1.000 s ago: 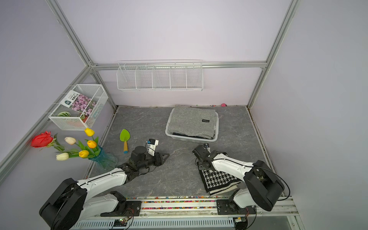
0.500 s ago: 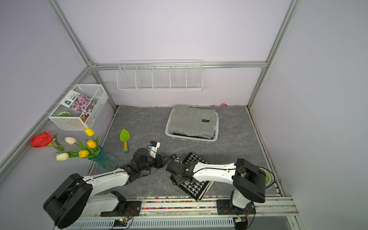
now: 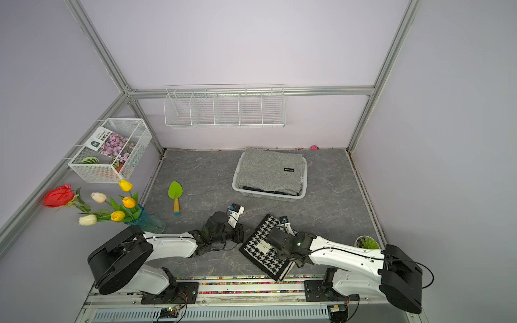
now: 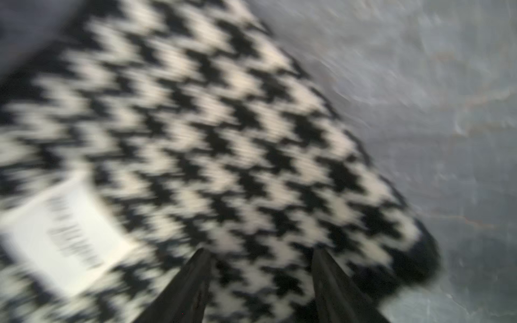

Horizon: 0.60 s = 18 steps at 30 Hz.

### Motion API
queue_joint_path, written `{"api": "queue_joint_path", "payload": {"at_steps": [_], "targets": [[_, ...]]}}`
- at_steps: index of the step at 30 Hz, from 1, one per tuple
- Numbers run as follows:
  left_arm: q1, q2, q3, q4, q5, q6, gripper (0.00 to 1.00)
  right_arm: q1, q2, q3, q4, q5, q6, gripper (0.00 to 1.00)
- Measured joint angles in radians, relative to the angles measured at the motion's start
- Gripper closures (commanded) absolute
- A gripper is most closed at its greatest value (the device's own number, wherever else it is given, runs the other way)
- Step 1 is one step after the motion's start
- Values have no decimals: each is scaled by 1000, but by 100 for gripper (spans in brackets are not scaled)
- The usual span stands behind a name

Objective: Put the folded scarf in the basket
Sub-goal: Move the scarf to the center of the board.

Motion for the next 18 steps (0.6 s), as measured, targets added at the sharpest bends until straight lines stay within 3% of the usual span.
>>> {"api": "queue_joint_path", "payload": {"at_steps": [5,12,15,18], "targets": [[0,82,8,77,10,-1,46,-45,-3,-56,87,-13,-7,45],[1,151,-26,249,42,-7,46,-45,201,48,229,-17,-118,48],[2,110,-47,237,3,-10,47,-42,293,108,283,-19,-193,48],[3,-18,-84,136,-62,-9,48,-39,359,164,314,-20,-275,48]]}}
